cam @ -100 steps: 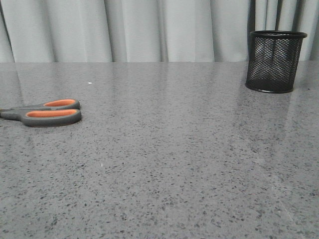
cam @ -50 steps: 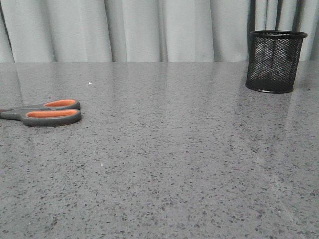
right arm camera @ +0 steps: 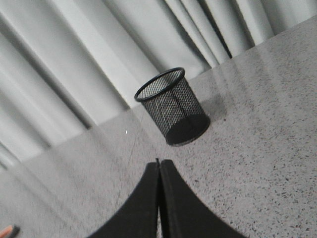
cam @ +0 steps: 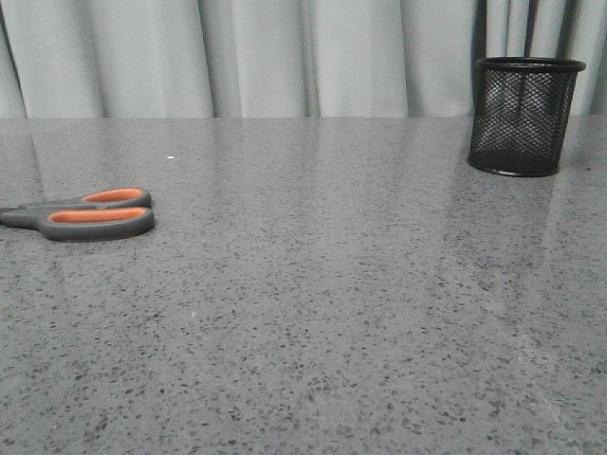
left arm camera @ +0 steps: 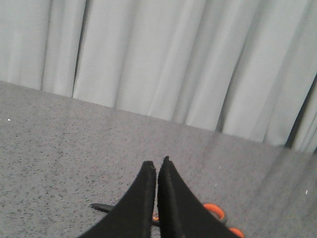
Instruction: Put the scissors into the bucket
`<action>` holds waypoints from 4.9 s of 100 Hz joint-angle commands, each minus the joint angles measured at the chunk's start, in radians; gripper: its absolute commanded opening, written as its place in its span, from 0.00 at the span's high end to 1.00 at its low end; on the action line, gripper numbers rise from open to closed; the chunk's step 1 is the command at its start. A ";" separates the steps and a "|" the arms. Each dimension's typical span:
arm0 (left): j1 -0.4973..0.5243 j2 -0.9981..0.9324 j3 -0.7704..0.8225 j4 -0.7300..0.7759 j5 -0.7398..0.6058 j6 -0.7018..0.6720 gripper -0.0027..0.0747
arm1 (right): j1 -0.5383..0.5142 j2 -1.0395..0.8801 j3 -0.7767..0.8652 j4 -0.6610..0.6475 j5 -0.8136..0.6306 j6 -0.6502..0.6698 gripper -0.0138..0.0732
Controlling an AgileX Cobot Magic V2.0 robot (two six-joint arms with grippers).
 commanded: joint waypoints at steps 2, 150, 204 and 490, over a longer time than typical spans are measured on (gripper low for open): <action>0.001 0.140 -0.175 0.127 0.099 0.000 0.99 | -0.005 0.134 -0.137 -0.078 0.058 -0.003 0.90; 0.001 1.010 -0.817 -0.036 0.906 0.650 0.55 | -0.001 0.736 -0.751 -0.245 0.699 -0.101 0.43; -0.020 1.285 -0.939 -0.147 0.889 1.297 0.55 | -0.001 0.736 -0.751 -0.245 0.711 -0.120 0.43; -0.527 1.373 -1.498 0.319 0.964 0.968 0.99 | -0.001 0.736 -0.751 0.367 0.648 -0.366 0.43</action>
